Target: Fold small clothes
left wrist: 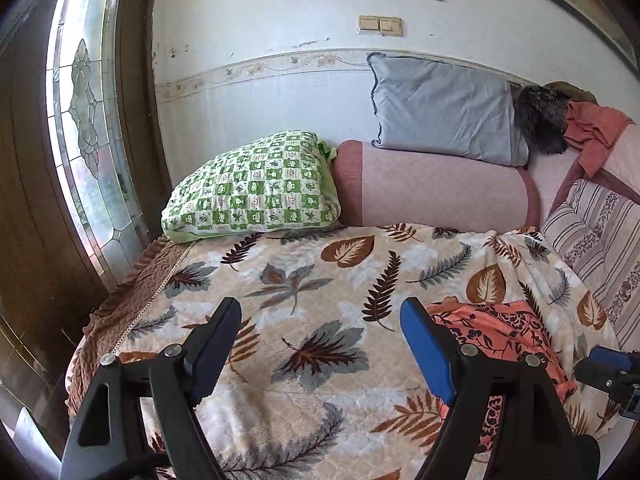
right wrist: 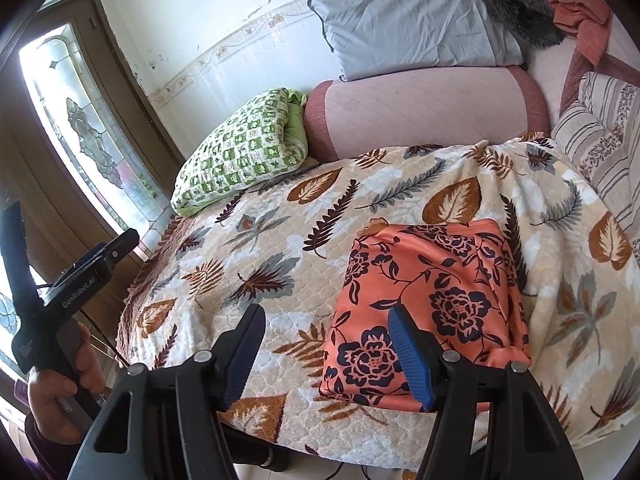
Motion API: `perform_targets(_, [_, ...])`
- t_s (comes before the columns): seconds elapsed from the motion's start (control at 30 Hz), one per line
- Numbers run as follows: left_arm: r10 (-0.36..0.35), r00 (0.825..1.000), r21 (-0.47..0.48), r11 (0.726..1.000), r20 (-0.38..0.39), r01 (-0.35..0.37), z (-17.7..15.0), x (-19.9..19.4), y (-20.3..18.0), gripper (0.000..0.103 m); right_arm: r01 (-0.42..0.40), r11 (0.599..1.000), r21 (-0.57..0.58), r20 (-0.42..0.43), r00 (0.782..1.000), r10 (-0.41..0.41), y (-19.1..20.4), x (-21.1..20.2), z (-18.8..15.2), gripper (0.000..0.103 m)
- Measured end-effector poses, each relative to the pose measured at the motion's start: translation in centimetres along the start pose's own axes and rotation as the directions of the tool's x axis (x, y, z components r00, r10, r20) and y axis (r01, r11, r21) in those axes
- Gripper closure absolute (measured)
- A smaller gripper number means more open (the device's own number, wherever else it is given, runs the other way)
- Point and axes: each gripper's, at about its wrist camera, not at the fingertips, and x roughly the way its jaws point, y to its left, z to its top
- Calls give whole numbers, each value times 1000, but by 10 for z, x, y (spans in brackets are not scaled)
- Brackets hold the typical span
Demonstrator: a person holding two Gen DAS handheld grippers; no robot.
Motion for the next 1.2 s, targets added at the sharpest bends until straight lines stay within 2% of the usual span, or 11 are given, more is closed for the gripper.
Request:
perform_targets(0.47, [-46,999,45,998,-28,48,-2,-2,-23,21,14,1000,19,11,1000,-14,-11,-8,1,36])
perform_targets(1.2, [-53,997,108,992,-53,59,-3,9,-50,21,10,995,95,22,1000,-12,-46,-7,0,36])
